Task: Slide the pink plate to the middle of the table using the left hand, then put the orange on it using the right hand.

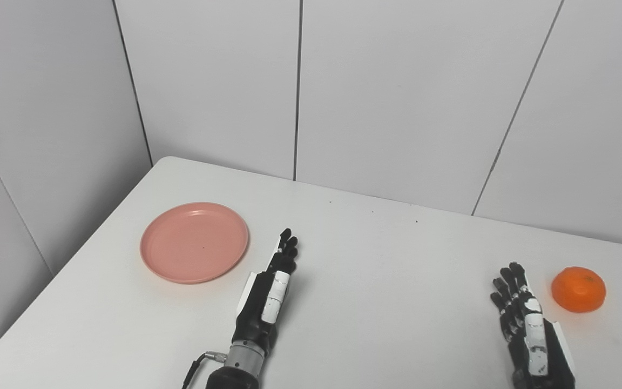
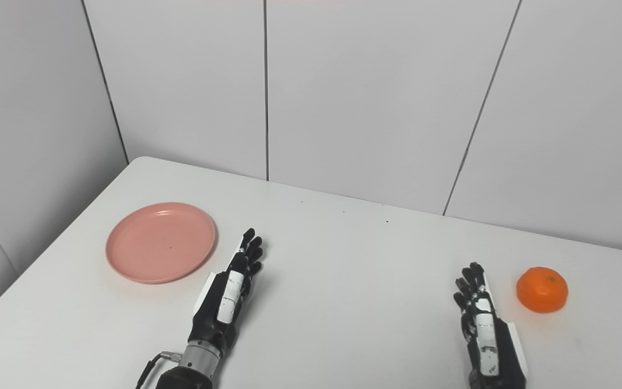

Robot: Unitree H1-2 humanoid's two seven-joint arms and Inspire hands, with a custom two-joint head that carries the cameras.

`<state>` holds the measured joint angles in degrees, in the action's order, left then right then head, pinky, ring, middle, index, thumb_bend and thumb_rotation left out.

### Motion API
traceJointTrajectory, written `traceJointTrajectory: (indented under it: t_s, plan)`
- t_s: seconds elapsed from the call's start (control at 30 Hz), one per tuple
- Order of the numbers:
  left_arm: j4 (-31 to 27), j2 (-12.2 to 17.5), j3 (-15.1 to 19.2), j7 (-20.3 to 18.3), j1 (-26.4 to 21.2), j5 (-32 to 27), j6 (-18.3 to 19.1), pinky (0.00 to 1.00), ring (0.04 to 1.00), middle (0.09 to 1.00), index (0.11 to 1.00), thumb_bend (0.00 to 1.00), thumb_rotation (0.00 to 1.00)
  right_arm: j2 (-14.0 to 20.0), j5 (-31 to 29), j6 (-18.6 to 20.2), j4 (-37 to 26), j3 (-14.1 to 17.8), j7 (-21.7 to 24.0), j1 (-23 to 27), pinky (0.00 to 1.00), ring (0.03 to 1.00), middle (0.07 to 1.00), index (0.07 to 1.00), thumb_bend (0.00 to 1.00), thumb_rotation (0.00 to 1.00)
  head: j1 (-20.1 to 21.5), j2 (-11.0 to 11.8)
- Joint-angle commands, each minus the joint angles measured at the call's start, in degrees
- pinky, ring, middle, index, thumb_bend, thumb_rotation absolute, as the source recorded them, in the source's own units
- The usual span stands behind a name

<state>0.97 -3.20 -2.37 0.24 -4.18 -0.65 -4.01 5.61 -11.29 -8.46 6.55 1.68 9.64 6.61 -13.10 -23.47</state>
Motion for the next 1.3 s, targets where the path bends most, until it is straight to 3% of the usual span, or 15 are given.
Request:
traceJointTrajectory:
  t_s: [0.0,0.27,0.43,0.57,0.7,0.87,0.9,1.03,1.27]
  plan:
    - [1.5,-0.3,0.2,0.0,0.9,-0.4,-0.8,1.0,1.0,1.0,1.0,0.86,1.0,-0.3,0.2,-2.2,4.1,0.1,0.4,-3.8,1.0,0.971,0.977,1.0,0.84,1.0,0.1,0.0]
    - [1.3,1.5,0.9,-2.5,0.9,-3.3,-2.2,1.0,1.0,1.0,1.0,0.86,1.0,-1.6,-0.3,-1.9,4.1,-0.3,0.4,-4.2,1.0,0.968,0.959,0.999,0.82,1.0,0.8,1.1]
    - [-0.9,2.2,2.0,-2.9,-0.3,-5.6,-1.0,1.0,0.99,0.983,1.0,0.9,1.0,-1.9,-0.7,-1.7,3.9,-0.2,0.5,-4.4,1.0,0.965,0.953,0.986,0.82,1.0,1.1,1.1]
    - [-3.2,3.1,2.1,-4.0,-1.7,-6.9,-0.1,1.0,0.943,0.94,0.987,0.94,0.95,-1.9,-1.0,-1.2,3.8,-0.2,0.6,-4.6,1.0,0.969,0.957,0.983,0.81,1.0,0.9,1.6]
    - [-5.3,5.1,1.6,-6.8,-5.2,-9.2,0.9,0.97,0.901,0.901,0.904,0.96,0.87,-2.0,-0.6,-1.7,4.8,-0.2,0.4,-4.3,1.0,0.971,0.956,0.987,0.82,1.0,1.3,2.4]
    - [-6.5,7.1,1.8,-9.4,-9.6,-11.9,1.7,0.9,0.874,0.885,0.884,0.97,0.82,-2.4,-0.4,-2.4,6.4,-0.1,0.3,-3.7,1.0,0.963,0.95,0.984,0.81,1.0,1.3,3.3]
    - [-6.9,7.6,2.0,-9.9,-10.9,-12.6,2.2,0.83,0.861,0.875,0.859,0.99,0.8,-2.4,-0.5,-2.7,6.7,0.0,0.4,-3.6,1.0,0.963,0.949,0.983,0.81,1.0,1.3,3.5]
    - [-7.7,9.8,3.0,-11.2,-15.1,-13.8,3.2,0.71,0.811,0.838,0.816,1.0,0.77,-2.6,-0.7,-2.8,7.5,-0.1,0.7,-3.2,1.0,0.964,0.949,0.988,0.81,1.0,1.5,3.9]
    - [-6.4,14.0,6.2,-13.0,-20.5,-16.2,2.5,0.66,0.789,0.822,0.809,1.0,0.78,-2.8,-1.0,-2.6,7.3,0.0,1.0,-3.3,1.0,0.958,0.937,0.984,0.81,1.0,1.7,3.9]
